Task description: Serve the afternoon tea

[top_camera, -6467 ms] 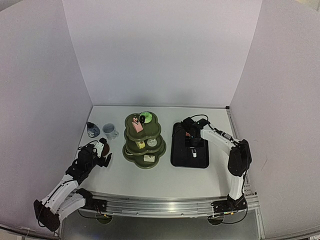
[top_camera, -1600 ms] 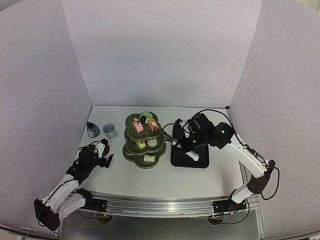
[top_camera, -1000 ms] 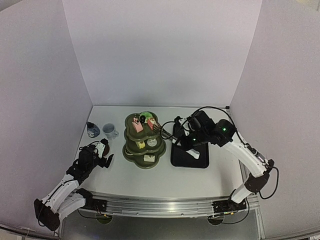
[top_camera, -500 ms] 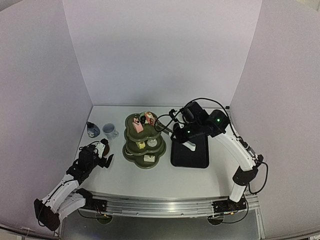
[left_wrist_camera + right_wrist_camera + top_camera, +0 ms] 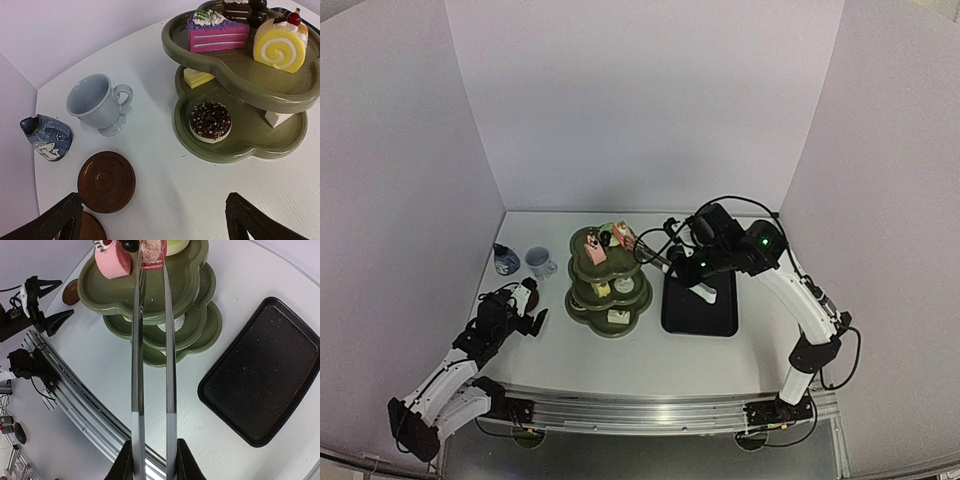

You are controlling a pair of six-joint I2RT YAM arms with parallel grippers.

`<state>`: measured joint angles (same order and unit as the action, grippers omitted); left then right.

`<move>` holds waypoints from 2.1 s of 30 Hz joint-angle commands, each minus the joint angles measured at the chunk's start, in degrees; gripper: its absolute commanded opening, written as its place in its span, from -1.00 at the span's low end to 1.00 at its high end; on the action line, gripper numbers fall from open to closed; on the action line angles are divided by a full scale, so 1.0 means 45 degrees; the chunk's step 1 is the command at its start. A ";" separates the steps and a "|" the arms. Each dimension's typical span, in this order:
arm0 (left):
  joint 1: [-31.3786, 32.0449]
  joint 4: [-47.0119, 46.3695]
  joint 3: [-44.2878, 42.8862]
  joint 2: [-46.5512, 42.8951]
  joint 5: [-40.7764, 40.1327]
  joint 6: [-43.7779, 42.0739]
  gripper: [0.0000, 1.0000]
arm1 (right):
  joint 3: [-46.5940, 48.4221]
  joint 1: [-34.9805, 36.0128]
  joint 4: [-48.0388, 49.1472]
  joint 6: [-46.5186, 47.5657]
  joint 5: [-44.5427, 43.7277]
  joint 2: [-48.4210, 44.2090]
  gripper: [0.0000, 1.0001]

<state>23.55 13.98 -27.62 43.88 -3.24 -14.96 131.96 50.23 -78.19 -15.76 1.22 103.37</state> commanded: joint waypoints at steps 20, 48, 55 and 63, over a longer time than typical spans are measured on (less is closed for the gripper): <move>-0.0058 -0.0137 0.0023 -0.0039 0.0174 -0.0015 0.99 | -0.0936 0.0108 -0.3290 0.0379 0.0349 -0.0308 -0.67; -0.0019 -0.3567 -0.2719 -0.0144 0.6808 -0.3612 0.94 | 0.0528 0.0108 -0.4184 0.0463 0.0044 0.0304 -0.44; 0.0059 -0.4515 -0.4387 0.1668 0.8570 -0.4026 0.89 | 0.0072 0.0108 -0.4206 0.0362 0.0006 -0.0461 -0.52; 0.2051 -0.5157 -0.5343 0.3248 0.8229 -0.5540 0.89 | -0.1034 0.0108 -0.4206 0.0162 0.0321 -0.0877 -0.56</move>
<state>28.39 -5.73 -47.57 55.96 32.78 -33.92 129.17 50.30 -78.58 -14.55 1.66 102.05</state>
